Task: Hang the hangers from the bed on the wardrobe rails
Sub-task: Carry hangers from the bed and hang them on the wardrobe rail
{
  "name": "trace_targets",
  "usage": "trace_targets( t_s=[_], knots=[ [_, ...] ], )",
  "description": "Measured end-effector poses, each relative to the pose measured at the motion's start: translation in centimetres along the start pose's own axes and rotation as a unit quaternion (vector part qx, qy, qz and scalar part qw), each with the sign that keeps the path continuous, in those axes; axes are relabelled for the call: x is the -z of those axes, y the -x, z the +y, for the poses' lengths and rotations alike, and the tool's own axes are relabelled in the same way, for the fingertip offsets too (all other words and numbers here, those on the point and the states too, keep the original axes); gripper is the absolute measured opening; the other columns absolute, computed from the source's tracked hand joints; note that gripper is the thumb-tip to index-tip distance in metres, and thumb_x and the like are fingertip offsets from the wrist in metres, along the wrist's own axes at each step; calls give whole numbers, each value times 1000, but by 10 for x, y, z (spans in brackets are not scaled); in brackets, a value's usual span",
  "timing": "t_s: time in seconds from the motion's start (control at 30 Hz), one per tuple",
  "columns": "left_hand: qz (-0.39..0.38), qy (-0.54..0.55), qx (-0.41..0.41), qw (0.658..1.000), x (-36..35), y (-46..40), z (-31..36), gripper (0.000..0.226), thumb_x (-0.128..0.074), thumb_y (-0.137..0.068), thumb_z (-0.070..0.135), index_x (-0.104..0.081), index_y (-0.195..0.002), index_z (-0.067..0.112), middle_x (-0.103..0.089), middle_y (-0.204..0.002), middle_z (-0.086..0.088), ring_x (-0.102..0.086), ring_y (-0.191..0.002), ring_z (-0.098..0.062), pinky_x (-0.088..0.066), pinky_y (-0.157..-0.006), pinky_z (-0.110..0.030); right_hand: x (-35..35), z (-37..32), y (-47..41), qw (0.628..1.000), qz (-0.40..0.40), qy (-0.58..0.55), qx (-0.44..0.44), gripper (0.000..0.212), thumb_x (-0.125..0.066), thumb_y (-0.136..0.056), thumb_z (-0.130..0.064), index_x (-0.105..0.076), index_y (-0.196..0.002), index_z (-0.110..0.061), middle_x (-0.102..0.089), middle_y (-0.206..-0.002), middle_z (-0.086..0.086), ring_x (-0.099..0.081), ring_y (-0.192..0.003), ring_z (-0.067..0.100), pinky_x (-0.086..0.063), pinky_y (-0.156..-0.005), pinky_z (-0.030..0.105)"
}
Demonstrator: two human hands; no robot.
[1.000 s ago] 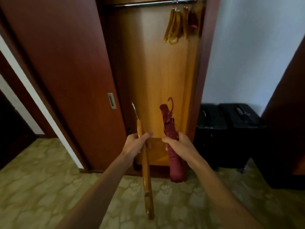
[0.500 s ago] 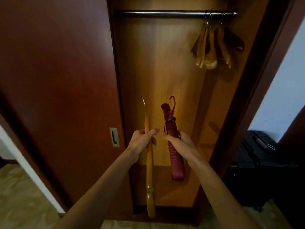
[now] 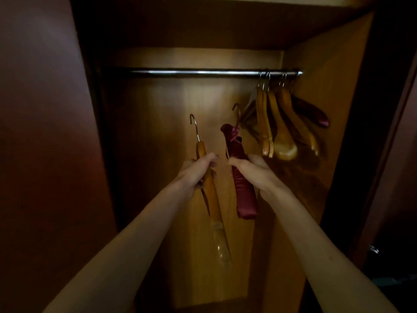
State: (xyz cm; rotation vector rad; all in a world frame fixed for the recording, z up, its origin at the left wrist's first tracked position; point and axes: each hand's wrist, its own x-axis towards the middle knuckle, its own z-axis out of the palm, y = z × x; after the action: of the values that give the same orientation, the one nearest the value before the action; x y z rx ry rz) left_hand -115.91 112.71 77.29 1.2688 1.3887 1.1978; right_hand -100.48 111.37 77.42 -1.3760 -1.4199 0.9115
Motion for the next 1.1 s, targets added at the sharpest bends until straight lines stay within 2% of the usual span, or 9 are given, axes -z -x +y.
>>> trace_targets(
  t_s=[0.07,0.23,0.4,0.53,0.6,0.7,0.83,1.0,1.1],
  knots=[
    [-1,-3,-20,1000,-7,-35,32,36,-65,-87,47,-74,-103,16,-70,-74,0,-60,-60,-9,-42,-56,-25,11,-23,-34,1000,8,-8,11,20,-68,-86,-39,-66,-98,-23,-71,-101,6,-68,-88,20,-51,-67,30],
    [-12,-27,-82,996,-22,-111,94,52,-58,-84,62,-75,-105,17,-65,-68,1,-56,-66,-12,-41,-60,-26,36,-66,-112,999,18,3,40,54,-73,-77,-46,-64,-122,-17,-72,-106,5,-71,-92,23,-59,-75,35],
    [28,-38,-141,989,-41,-154,126,62,-54,-82,75,-75,-102,20,-64,-66,-1,-55,-55,-11,-40,-47,-22,55,-91,-156,999,15,-18,29,67,-75,-74,-45,-57,-130,-13,-70,-110,9,-69,-95,25,-52,-64,31],
    [27,-39,-151,987,-58,-173,133,67,-50,-83,78,-70,-112,20,-67,-79,-2,-57,-60,-12,-39,-47,-20,59,-100,-173,1000,10,-1,20,50,-73,-82,-36,-57,-122,-12,-67,-102,9,-65,-88,23,-49,-63,30],
    [13,-33,-154,987,-63,-178,135,62,-48,-90,71,-67,-113,17,-67,-88,-4,-61,-68,-13,-46,-52,-23,58,-100,-179,1000,13,5,18,32,-72,-85,-32,-60,-108,-12,-66,-95,8,-64,-82,22,-51,-65,31],
    [-20,-14,-142,990,-71,-188,136,42,-43,-97,62,-60,-110,25,-67,-107,-7,-65,-89,-19,-54,-72,-31,57,-98,-190,999,36,11,1,34,-73,-83,-34,-61,-108,-14,-68,-99,9,-67,-88,25,-56,-74,35],
    [-81,-17,-131,988,-80,-200,133,39,-39,-98,62,-60,-103,29,-66,-115,-9,-63,-107,-26,-52,-98,-43,61,-101,-192,998,62,19,-15,21,-69,-89,-30,-55,-94,-16,-61,-91,7,-61,-81,22,-50,-65,32],
    [-121,-8,-134,983,-96,-216,128,59,-39,-95,68,-58,-135,31,-65,-125,-7,-63,-112,-27,-51,-100,-46,69,-107,-189,994,77,64,-50,36,-66,-92,-33,-49,-118,-14,-56,-87,6,-55,-73,21,-42,-55,30],
    [-129,-6,-134,983,-103,-224,125,70,-45,-86,76,-58,-137,30,-66,-125,-5,-64,-110,-25,-54,-97,-45,71,-109,-187,990,91,88,-55,57,-65,-94,-36,-43,-141,-13,-57,-98,9,-58,-83,25,-49,-65,32]
  ],
)
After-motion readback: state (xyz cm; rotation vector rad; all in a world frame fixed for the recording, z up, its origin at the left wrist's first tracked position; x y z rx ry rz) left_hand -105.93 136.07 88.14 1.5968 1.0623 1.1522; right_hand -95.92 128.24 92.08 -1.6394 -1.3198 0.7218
